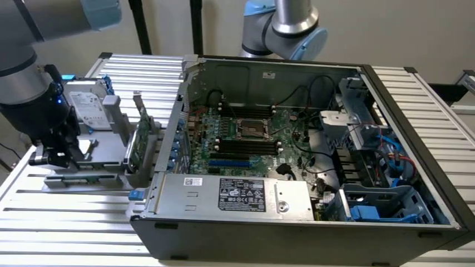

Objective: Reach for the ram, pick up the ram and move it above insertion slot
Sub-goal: 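Pick up the ram and move it above insertion slot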

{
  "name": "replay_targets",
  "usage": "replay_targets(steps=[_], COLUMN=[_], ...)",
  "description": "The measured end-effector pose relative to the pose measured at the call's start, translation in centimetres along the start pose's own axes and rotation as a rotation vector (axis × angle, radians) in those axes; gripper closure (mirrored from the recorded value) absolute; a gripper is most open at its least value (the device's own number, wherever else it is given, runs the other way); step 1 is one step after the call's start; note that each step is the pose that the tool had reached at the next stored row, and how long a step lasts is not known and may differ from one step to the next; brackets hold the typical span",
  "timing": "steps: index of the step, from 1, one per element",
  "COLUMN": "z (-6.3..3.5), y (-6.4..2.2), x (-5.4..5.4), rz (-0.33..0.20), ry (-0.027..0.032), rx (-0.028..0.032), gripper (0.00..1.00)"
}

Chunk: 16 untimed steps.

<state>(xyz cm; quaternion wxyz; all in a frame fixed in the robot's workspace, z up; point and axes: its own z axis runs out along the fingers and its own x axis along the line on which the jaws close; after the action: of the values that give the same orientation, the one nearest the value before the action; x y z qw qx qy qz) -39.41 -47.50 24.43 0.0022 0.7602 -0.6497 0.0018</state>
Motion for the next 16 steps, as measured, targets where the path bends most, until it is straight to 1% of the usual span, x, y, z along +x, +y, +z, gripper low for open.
replay_targets(steps=[4,16], z=[0.71,2.90], y=[0.04,0.04], x=[0.2,0.3], rz=[0.006,0.015], ry=[0.0000,0.0000], rx=[-0.0001,-0.0001], gripper=[0.64,0.64])
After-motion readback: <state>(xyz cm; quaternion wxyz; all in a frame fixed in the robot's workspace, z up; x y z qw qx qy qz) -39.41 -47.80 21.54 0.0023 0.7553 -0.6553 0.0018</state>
